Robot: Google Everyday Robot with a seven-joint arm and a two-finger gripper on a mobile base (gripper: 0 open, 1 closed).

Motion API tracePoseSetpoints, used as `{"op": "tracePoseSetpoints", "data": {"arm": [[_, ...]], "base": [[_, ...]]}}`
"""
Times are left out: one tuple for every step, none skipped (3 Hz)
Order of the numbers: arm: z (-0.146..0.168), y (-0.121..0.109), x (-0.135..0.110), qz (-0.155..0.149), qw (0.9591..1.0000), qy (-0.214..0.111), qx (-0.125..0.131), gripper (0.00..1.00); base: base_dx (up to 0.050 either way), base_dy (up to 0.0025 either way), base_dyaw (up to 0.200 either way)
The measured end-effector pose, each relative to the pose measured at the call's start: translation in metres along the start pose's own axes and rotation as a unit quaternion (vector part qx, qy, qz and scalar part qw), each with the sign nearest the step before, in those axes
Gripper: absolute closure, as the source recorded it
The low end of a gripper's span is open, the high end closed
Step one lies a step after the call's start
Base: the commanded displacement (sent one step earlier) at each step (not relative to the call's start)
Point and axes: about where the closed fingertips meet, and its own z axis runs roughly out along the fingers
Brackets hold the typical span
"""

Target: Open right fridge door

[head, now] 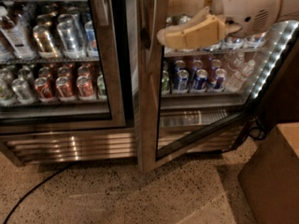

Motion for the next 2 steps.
{"op": "tracePoseSetpoints", "data": {"arm": [[0.0000, 0.0000, 0.0000, 0.000, 1.0000, 0.000, 0.000, 0.60], [0.0001, 0.0000, 0.0000, 0.000, 1.0000, 0.000, 0.000, 0.37]], "base": [[0.000, 0.00000, 0.000], [0.000, 0.00000, 0.000]]}}
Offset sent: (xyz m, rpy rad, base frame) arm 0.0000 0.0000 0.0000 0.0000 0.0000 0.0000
